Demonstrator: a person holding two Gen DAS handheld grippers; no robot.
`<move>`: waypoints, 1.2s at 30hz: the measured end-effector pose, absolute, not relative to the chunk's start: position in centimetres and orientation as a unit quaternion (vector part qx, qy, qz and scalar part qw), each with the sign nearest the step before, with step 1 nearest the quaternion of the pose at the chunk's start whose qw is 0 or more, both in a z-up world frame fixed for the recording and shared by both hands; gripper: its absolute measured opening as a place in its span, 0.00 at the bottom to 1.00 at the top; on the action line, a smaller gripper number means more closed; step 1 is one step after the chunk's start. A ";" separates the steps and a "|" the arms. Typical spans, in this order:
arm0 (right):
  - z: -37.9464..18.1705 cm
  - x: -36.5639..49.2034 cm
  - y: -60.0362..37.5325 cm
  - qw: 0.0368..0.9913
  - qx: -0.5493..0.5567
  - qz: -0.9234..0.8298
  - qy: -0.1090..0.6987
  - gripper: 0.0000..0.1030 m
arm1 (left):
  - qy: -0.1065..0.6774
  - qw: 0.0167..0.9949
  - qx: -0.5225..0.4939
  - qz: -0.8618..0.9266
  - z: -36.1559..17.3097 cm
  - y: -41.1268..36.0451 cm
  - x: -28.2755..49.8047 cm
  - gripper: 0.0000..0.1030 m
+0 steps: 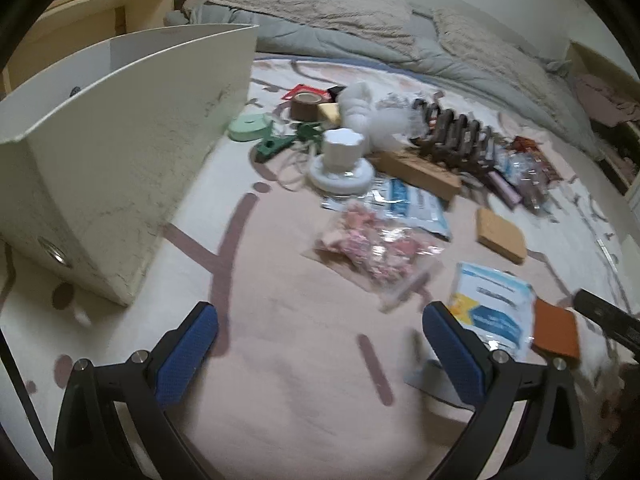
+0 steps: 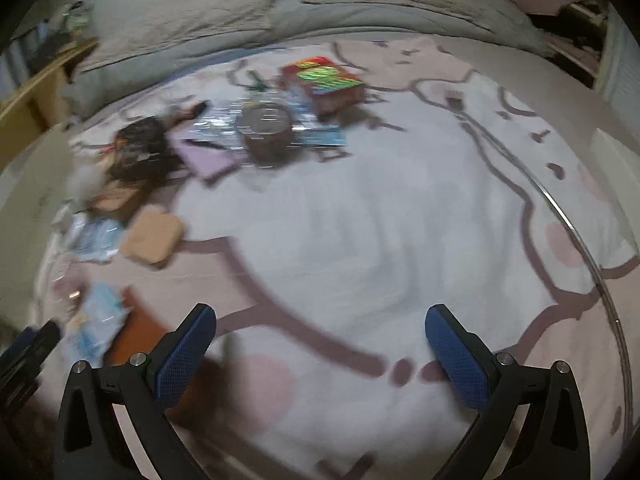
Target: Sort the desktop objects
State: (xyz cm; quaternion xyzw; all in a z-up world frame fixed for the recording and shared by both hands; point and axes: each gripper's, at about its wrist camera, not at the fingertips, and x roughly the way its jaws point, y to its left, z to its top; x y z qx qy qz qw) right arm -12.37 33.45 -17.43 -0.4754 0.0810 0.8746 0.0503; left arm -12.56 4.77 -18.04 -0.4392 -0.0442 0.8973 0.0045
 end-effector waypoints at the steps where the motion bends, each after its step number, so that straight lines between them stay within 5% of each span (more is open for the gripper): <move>1: -17.2 -12.2 32.7 0.041 -0.478 0.875 0.072 1.00 | -0.039 -0.002 -0.444 0.895 -18.1 4.6 -12.8 1.00; 15: -18.5 -11.0 25.8 -0.019 -0.493 0.870 -0.002 1.00 | 0.026 0.052 -0.462 0.885 -19.2 7.2 -11.7 1.00; 36: -18.2 -8.6 24.5 -0.043 -0.499 0.866 0.000 1.00 | -0.004 0.060 -0.489 0.870 -18.5 5.3 -9.4 1.00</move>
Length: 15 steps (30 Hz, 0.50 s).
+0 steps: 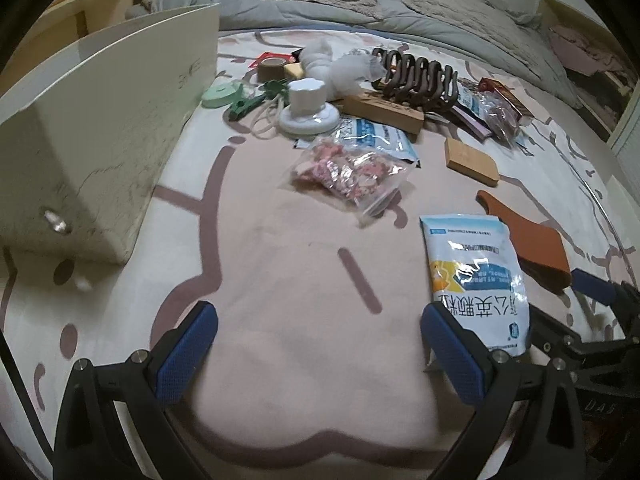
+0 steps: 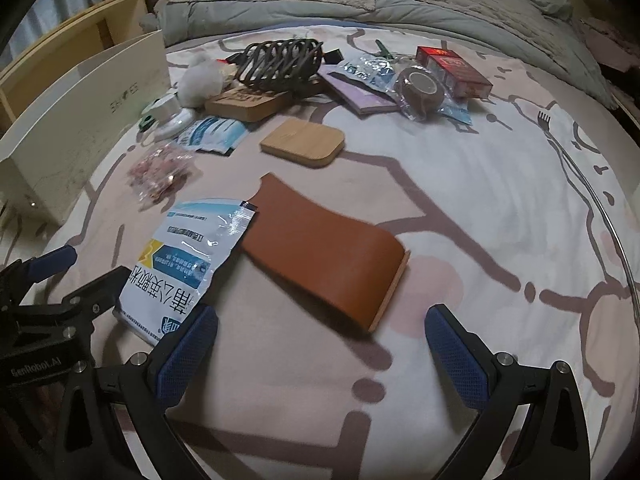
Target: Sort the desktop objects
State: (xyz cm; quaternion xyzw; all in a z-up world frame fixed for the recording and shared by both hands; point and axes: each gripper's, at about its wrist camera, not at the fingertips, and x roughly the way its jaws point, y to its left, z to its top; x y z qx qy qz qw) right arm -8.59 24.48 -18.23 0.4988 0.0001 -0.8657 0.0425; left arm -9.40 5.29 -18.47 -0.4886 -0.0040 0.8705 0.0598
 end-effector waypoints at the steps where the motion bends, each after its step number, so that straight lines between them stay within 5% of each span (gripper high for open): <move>1: -18.2 -8.4 24.4 0.044 0.500 -0.865 -0.001 1.00 | -0.014 0.060 -0.493 0.868 -18.4 5.0 -9.1 1.00; 15: -18.0 -6.3 23.8 0.061 0.500 -0.864 0.013 1.00 | -0.122 0.082 -0.496 0.856 -16.8 3.5 -7.6 1.00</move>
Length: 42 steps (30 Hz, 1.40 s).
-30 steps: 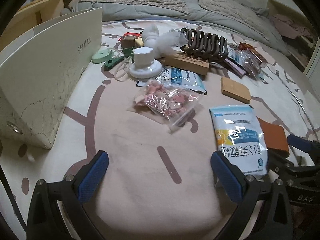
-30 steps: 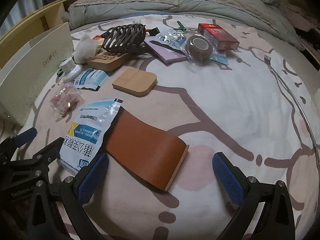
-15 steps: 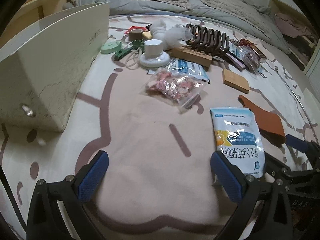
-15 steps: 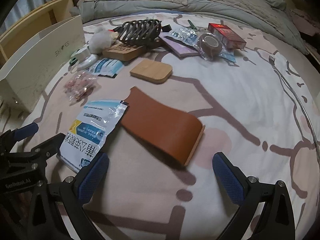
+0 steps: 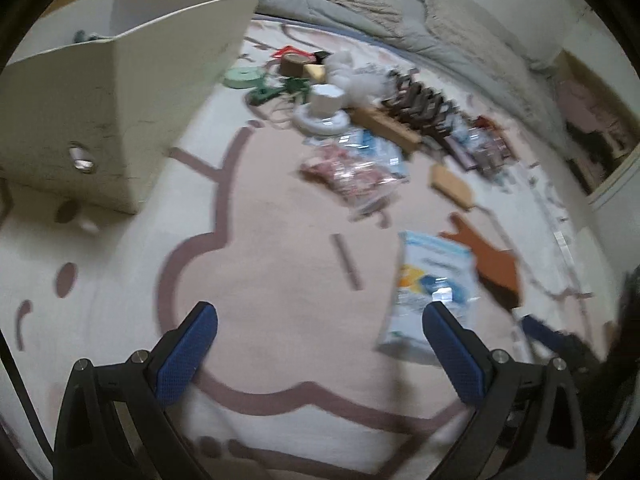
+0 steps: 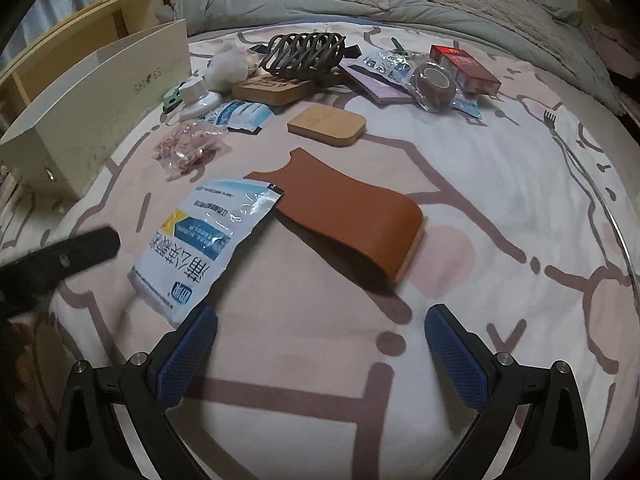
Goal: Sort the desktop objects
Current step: 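Move the left tool over the medicine packet while right tool approaches the leather strip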
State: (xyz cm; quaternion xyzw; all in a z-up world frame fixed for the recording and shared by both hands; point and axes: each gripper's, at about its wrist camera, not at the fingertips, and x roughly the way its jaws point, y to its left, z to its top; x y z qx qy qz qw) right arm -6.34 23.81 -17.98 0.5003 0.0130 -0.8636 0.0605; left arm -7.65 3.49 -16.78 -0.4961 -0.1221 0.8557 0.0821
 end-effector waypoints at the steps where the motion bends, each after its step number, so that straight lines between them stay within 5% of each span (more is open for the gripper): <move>1: -18.0 -6.2 24.0 0.059 0.500 -0.864 0.015 1.00 | -0.128 0.095 -0.494 0.855 -16.6 3.9 -7.7 1.00; 21: -18.7 -4.4 27.4 0.057 0.477 -0.877 -0.010 1.00 | 0.013 0.100 -0.518 0.849 -18.4 10.6 -8.5 1.00; 42: -16.9 -8.1 29.1 -0.013 0.483 -0.875 0.008 1.00 | -0.020 -0.064 -0.526 0.848 -18.3 3.5 -8.8 1.00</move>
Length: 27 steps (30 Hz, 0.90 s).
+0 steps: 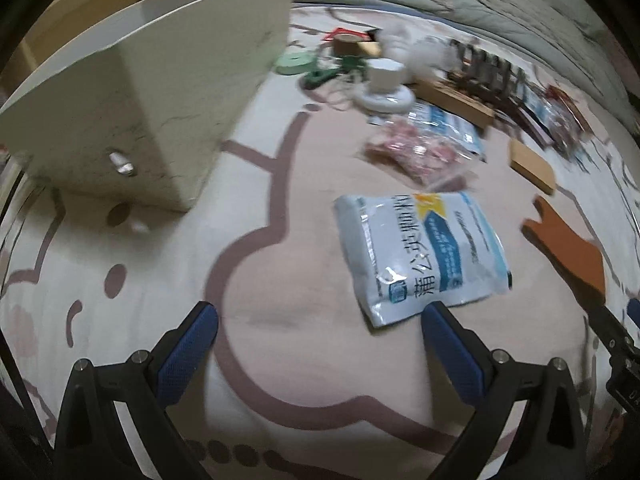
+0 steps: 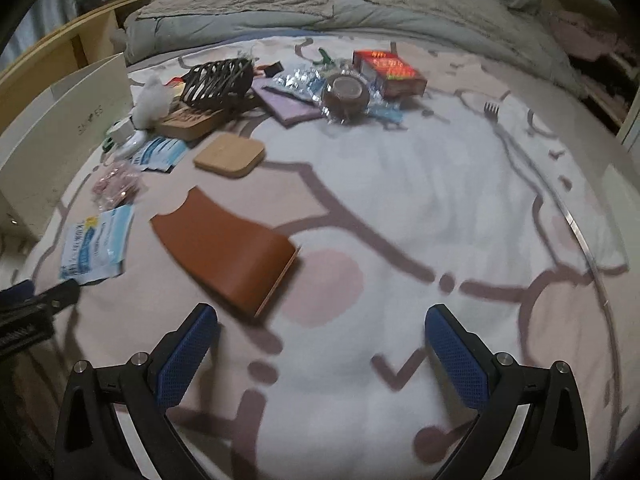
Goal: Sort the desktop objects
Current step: 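Move the left tool over the medicine packet while right tool approaches the leather strip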
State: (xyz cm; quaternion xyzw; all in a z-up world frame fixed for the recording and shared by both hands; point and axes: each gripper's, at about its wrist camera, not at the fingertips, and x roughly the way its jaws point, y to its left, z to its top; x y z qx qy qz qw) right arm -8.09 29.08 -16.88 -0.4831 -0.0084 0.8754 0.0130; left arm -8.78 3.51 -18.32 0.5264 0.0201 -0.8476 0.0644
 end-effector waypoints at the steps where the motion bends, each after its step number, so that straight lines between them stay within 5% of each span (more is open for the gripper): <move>1: -16.8 -8.2 29.1 0.017 -0.481 0.876 -0.016 1.00 | 0.025 0.073 0.524 -0.848 -18.3 3.0 -8.8 1.00; 27: -17.7 -7.8 34.8 0.088 -0.505 0.858 0.011 1.00 | 0.025 0.004 0.489 -0.872 -17.4 8.6 -10.2 1.00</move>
